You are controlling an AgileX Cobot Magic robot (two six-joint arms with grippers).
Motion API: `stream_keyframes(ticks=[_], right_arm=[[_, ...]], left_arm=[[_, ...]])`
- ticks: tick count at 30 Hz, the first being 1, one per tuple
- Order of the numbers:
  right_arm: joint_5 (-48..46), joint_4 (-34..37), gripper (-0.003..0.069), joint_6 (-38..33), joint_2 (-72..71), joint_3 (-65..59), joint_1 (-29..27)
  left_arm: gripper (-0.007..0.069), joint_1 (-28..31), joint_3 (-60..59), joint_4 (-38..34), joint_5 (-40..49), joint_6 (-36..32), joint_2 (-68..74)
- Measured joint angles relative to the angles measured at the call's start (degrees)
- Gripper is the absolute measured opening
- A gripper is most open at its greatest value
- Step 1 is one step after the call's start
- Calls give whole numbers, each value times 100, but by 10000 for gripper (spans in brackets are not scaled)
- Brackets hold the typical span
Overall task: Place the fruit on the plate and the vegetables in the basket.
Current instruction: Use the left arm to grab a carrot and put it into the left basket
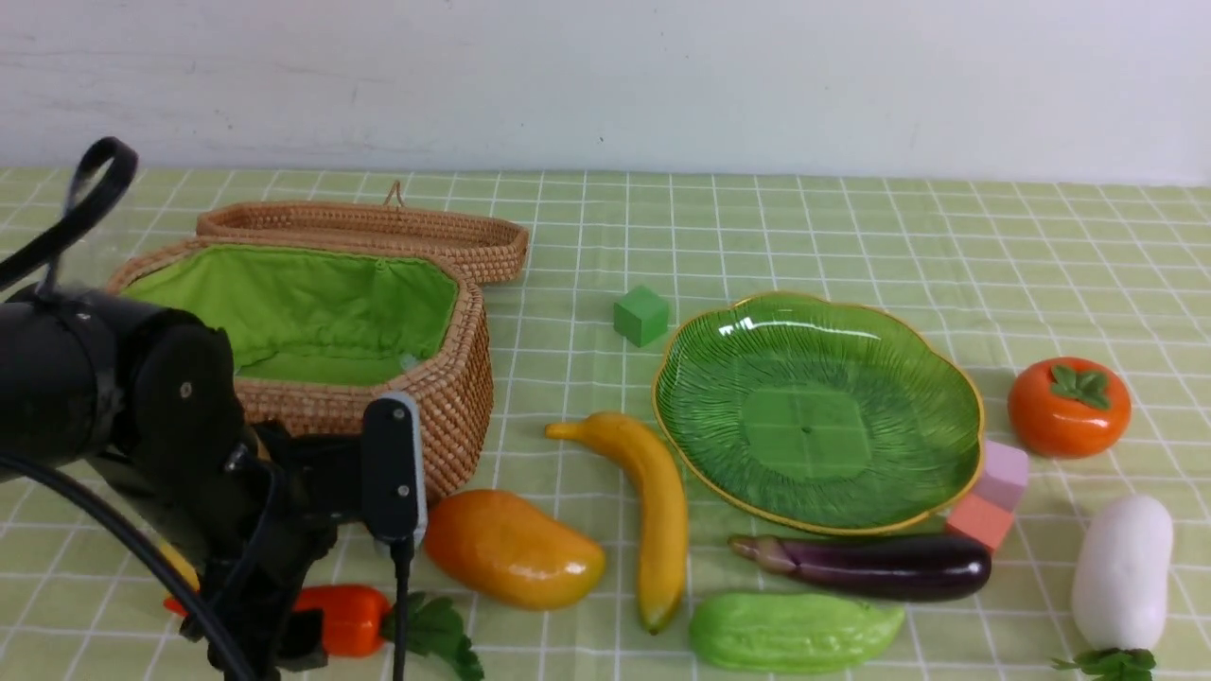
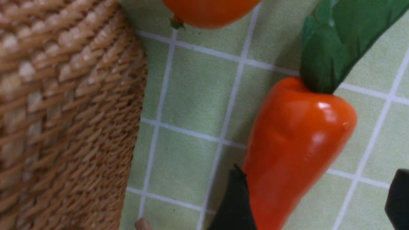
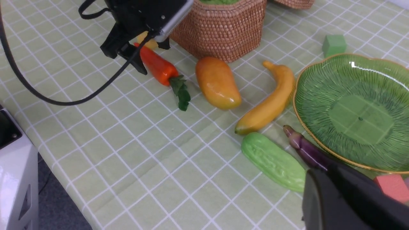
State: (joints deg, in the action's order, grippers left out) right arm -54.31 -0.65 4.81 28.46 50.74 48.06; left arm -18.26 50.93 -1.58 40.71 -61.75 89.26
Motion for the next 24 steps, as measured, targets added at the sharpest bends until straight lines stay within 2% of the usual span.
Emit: stream_keyframes(ticks=[4,11,24], right_arm=[[0,0,32,0,0,0,0],[0,65,34,0,0,0,0],[0,117,48,0,0,0,0]], left_arm=[[477,0,0,35,25,-218,186],[291,0,41,379,123,-389,386],[283,0,116,631,416,138,442]])
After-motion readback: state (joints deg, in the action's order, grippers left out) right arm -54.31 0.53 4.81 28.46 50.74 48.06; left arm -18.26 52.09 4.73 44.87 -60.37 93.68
